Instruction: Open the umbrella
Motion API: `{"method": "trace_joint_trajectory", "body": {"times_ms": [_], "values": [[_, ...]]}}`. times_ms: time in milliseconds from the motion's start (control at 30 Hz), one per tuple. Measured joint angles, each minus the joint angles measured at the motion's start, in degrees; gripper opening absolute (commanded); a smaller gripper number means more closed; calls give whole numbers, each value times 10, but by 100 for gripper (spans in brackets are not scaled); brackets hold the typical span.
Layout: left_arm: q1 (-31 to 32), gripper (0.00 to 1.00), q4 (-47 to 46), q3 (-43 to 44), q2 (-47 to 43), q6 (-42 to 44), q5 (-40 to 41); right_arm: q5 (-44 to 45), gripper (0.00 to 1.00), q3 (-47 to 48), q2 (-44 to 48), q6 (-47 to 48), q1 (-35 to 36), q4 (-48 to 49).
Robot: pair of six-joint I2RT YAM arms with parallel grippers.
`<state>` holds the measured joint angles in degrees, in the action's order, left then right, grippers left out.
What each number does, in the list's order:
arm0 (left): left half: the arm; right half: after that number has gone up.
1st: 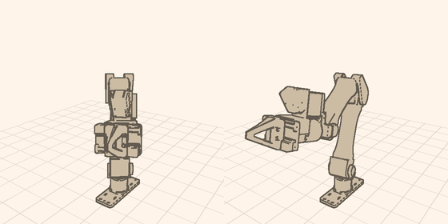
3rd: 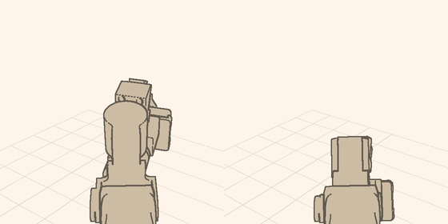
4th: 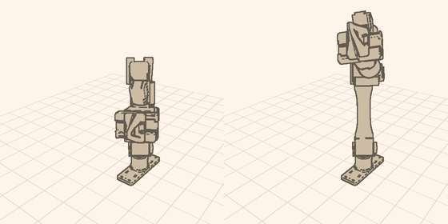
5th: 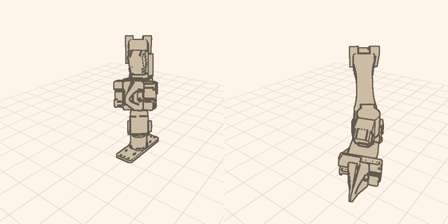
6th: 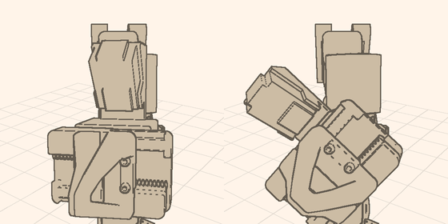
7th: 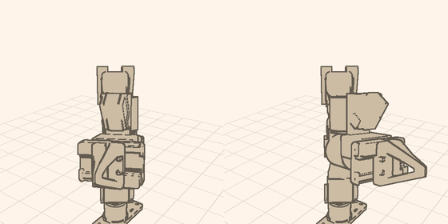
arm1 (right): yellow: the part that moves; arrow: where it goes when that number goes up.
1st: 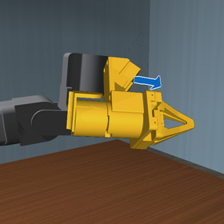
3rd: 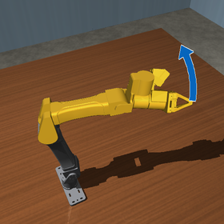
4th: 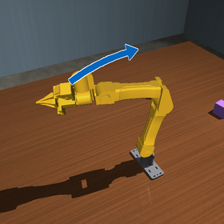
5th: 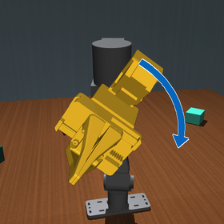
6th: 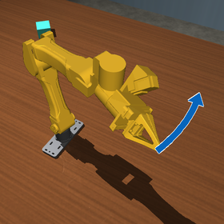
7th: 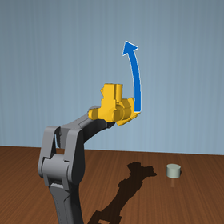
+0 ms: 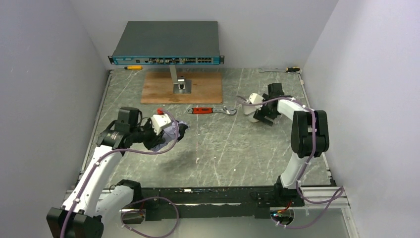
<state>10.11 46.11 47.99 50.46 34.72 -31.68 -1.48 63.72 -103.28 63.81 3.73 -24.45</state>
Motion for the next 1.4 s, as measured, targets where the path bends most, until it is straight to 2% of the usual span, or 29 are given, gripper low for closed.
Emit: {"method": "trace_joint_trajectory", "body": {"times_ms": [67, 100, 233, 500, 633, 733, 833, 967, 1133, 1233, 1300, 1367, 1400], "values": [[24, 0, -10, 0, 16, 10, 5, -7, 93, 30, -17, -21, -21, -12], [37, 0, -16, 0, 23, 15, 5, -14, 99, 39, -20, -32, -31, -25], [74, 0, -38, 0, 42, 28, 5, -77, 100, 44, -5, -68, -40, -106], [165, 0, -94, 0, 50, 103, 39, -258, 100, 89, 79, -178, -2, -244], [223, 0, -158, -11, 6, 179, 87, -342, 100, 115, 131, -252, 16, -276], [251, 0, -199, -16, -23, 235, 111, -393, 100, 144, 146, -304, 57, -295], [270, 0, -224, -18, -31, 299, 128, -443, 96, 167, 156, -359, 114, -295], [278, 0, -240, -26, -31, 349, 147, -492, 79, 169, 183, -426, 158, -290], [280, 0, -266, -43, -35, 383, 167, -545, 75, 155, 221, -525, 174, -243], [281, 0, -277, -49, -38, 385, 170, -550, 77, 136, 232, -569, 183, -212], [281, 0, -267, -42, -35, 365, 163, -538, 78, 120, 241, -582, 188, -183], [281, 0, -215, -1, -15, 322, 144, -520, 81, 103, 262, -572, 191, -156], [280, 0, -197, 19, -4, 306, 134, -509, 78, 94, 276, -563, 191, -145]]}}
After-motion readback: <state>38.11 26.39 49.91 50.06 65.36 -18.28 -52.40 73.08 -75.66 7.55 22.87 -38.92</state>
